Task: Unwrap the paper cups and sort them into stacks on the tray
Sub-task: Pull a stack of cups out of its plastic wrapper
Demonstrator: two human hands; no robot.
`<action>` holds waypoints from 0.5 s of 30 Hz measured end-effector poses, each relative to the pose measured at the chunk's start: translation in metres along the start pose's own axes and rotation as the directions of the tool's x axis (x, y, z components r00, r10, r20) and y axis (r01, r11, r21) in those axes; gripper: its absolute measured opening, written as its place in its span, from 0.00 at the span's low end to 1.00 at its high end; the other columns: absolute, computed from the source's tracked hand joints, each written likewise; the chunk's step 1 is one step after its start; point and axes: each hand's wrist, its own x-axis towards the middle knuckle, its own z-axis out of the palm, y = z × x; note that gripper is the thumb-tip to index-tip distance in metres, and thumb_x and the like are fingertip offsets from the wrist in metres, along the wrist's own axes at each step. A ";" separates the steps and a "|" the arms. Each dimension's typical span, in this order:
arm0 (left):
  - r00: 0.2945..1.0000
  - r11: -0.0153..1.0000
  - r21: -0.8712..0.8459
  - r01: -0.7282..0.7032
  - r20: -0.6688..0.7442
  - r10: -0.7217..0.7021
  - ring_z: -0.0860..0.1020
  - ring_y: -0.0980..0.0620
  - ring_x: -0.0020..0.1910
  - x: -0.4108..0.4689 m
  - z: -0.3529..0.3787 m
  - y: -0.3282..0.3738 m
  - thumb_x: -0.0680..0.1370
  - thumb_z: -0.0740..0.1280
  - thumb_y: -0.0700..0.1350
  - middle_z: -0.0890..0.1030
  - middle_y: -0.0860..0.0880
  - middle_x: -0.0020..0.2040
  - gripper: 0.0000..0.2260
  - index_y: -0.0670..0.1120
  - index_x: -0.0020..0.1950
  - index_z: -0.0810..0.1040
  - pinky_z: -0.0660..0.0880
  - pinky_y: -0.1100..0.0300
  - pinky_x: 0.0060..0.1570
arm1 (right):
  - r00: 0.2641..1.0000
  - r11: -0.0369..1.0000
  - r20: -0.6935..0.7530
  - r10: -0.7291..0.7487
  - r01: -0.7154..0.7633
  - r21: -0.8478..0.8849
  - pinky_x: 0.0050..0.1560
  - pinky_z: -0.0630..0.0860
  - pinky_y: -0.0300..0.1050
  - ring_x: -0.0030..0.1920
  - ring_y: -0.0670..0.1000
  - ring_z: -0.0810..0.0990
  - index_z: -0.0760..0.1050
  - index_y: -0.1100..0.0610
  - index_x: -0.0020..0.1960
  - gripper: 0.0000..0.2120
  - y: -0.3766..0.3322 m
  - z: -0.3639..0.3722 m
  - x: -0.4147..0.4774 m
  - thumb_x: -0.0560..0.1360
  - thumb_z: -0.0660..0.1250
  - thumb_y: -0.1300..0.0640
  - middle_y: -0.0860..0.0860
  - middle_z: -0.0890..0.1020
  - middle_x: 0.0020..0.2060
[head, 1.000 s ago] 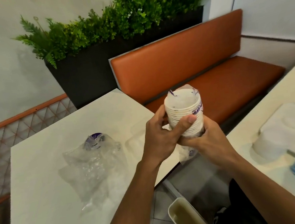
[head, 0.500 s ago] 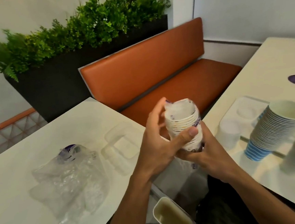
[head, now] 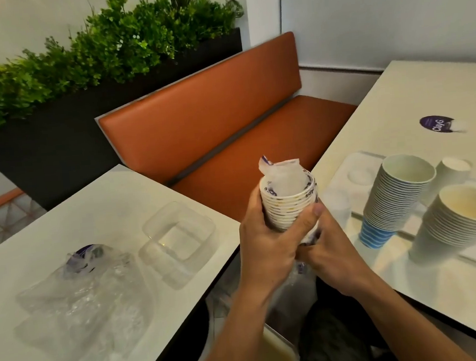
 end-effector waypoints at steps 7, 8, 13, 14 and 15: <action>0.992 0.997 0.041 0.061 0.110 -0.065 0.83 0.56 0.61 -0.008 0.010 -0.009 0.71 0.81 0.51 0.83 0.58 0.61 0.29 0.53 0.70 0.75 0.83 0.53 0.57 | 1.000 1.000 -0.020 -0.001 0.001 0.002 0.62 0.79 0.42 0.66 0.48 0.81 0.68 0.53 0.75 0.40 0.006 -0.019 -0.008 0.69 0.79 0.71 0.45 0.82 0.65; 0.985 0.995 0.052 0.082 0.146 -0.089 0.83 0.57 0.60 -0.007 0.010 -0.008 0.70 0.81 0.51 0.84 0.59 0.60 0.29 0.54 0.69 0.76 0.83 0.53 0.58 | 1.000 1.000 -0.018 0.005 -0.005 0.005 0.63 0.80 0.43 0.65 0.48 0.81 0.68 0.53 0.75 0.40 0.007 -0.023 -0.010 0.68 0.80 0.71 0.46 0.82 0.65; 0.984 0.996 -0.044 0.082 0.164 -0.074 0.82 0.58 0.62 0.004 0.009 0.015 0.67 0.80 0.55 0.82 0.58 0.64 0.38 0.55 0.75 0.71 0.82 0.56 0.58 | 0.998 0.998 -0.024 0.066 -0.066 -0.005 0.45 0.81 0.39 0.57 0.49 0.84 0.69 0.46 0.71 0.38 0.013 -0.033 -0.019 0.68 0.82 0.65 0.46 0.84 0.59; 0.990 0.996 -0.057 0.066 0.130 -0.058 0.81 0.59 0.62 0.005 0.010 0.022 0.66 0.80 0.58 0.81 0.59 0.65 0.41 0.54 0.76 0.69 0.81 0.58 0.58 | 0.997 0.997 -0.031 0.070 -0.070 -0.013 0.44 0.80 0.38 0.57 0.50 0.84 0.68 0.45 0.70 0.38 0.014 -0.033 -0.020 0.68 0.82 0.63 0.47 0.84 0.58; 0.993 0.998 -0.044 0.048 0.110 -0.043 0.81 0.60 0.62 0.005 0.014 0.027 0.66 0.79 0.59 0.81 0.60 0.64 0.40 0.56 0.76 0.70 0.81 0.60 0.56 | 0.997 0.998 -0.042 0.069 -0.069 -0.013 0.43 0.80 0.38 0.56 0.51 0.84 0.68 0.45 0.71 0.38 0.015 -0.033 -0.021 0.68 0.83 0.61 0.48 0.84 0.58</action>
